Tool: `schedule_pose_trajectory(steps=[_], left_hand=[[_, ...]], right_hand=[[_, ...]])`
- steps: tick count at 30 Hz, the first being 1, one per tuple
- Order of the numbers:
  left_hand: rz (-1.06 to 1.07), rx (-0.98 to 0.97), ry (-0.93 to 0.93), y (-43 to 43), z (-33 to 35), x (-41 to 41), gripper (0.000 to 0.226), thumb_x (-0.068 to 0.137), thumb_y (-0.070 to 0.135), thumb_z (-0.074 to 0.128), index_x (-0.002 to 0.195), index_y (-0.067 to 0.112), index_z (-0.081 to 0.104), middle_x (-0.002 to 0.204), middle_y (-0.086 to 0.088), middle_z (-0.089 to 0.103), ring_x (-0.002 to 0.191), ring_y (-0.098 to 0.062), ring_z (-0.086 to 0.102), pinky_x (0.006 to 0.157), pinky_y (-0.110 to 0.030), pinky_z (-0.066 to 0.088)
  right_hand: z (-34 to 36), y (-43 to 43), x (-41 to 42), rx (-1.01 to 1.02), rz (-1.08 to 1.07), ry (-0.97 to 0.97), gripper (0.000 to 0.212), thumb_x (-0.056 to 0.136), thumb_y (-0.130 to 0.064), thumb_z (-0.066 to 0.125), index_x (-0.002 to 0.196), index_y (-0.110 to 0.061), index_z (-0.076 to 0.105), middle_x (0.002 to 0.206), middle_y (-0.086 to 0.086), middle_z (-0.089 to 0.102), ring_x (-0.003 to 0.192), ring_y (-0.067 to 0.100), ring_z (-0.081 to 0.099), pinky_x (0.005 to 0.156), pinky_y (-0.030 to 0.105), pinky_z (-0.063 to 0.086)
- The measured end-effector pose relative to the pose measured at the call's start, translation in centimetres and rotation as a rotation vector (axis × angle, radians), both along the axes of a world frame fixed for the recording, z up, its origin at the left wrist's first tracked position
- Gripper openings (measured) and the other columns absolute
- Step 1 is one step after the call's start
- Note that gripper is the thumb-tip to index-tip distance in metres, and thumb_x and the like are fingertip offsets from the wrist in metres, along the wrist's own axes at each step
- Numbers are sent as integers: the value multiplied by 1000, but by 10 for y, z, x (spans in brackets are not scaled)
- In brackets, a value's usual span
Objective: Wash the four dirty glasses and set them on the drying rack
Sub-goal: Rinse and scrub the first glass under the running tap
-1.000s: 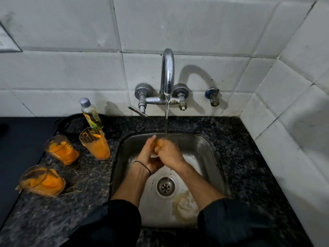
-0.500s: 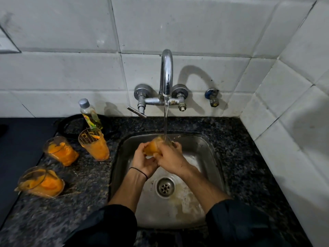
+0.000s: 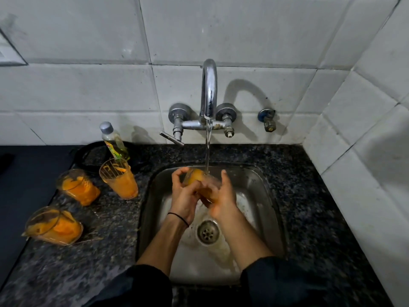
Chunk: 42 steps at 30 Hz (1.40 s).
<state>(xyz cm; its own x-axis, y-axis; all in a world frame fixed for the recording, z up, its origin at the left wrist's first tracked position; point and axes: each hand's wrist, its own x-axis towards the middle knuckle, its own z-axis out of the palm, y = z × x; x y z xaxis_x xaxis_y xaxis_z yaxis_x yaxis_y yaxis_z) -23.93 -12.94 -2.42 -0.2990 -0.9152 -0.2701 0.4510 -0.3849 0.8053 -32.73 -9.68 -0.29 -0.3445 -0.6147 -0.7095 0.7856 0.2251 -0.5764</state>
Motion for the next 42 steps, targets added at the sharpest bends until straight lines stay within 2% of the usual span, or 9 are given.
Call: schedule_pose_trajectory(steps=[3,8,13,17,22,27,31,37,42], left_hand=[[27,-6,-28,7,3,-1,50,83,-7,59,120,23,42,101,-16,59,88,-30,59,75,-39,51],[-39,295,-159,-10,-6,-1,53,96,40,60,135,8,45,123,-23,64,96,-31,68,73,-43,60],[-82,538,121,-20,1,5,41,99,35,54,125,4,59,119,-18,64,111,-29,62,86,-44,55],[-128,538,138,-11,3,-1,30,97,32,55,114,9,64,114,-18,63,108,-30,60,97,-44,50],[-128,610,161,-24,-4,-1,62,85,48,68,135,12,59,142,-13,54,126,-24,50,113,-39,36],[-173,468,152,-16,-1,-1,31,95,33,45,99,9,65,102,-14,65,95,-26,61,83,-40,50],[-263,512,31,-19,1,2,50,87,54,59,111,11,70,111,-16,67,95,-23,59,80,-38,50],[-238,430,79,-23,-7,0,49,96,48,40,104,10,70,109,-16,68,104,-29,63,90,-43,50],[-305,433,-40,-28,-7,3,64,89,64,52,123,11,67,119,-20,68,114,-32,62,88,-43,54]], right_hand=[[3,-8,1,45,-29,-8,33,100,-39,55,100,-8,66,98,21,74,78,31,68,64,33,53],[-2,-3,5,-150,326,925,18,99,-12,54,87,-9,68,89,13,70,87,30,66,80,39,52],[3,-2,-18,-166,867,1582,18,94,-22,55,102,-29,70,105,-8,71,106,12,60,102,42,37],[20,-11,-23,-87,917,1374,21,98,-35,54,98,-23,72,98,-1,72,97,17,67,96,44,51],[24,-2,-33,-177,1309,1769,39,92,-15,54,127,-33,57,125,-3,65,122,17,53,107,45,29],[27,-5,-14,-170,977,1251,20,98,-28,58,110,-21,73,103,2,74,98,18,68,90,38,52],[26,-1,-20,-90,1103,1798,25,96,-19,54,118,-24,63,124,1,60,117,21,52,102,39,34],[27,-2,-9,-171,927,1393,22,98,-18,57,112,-18,73,108,6,73,105,21,66,95,37,51],[21,4,-12,-103,1027,1712,27,92,-10,57,116,-20,64,126,5,58,117,25,52,99,40,39]])
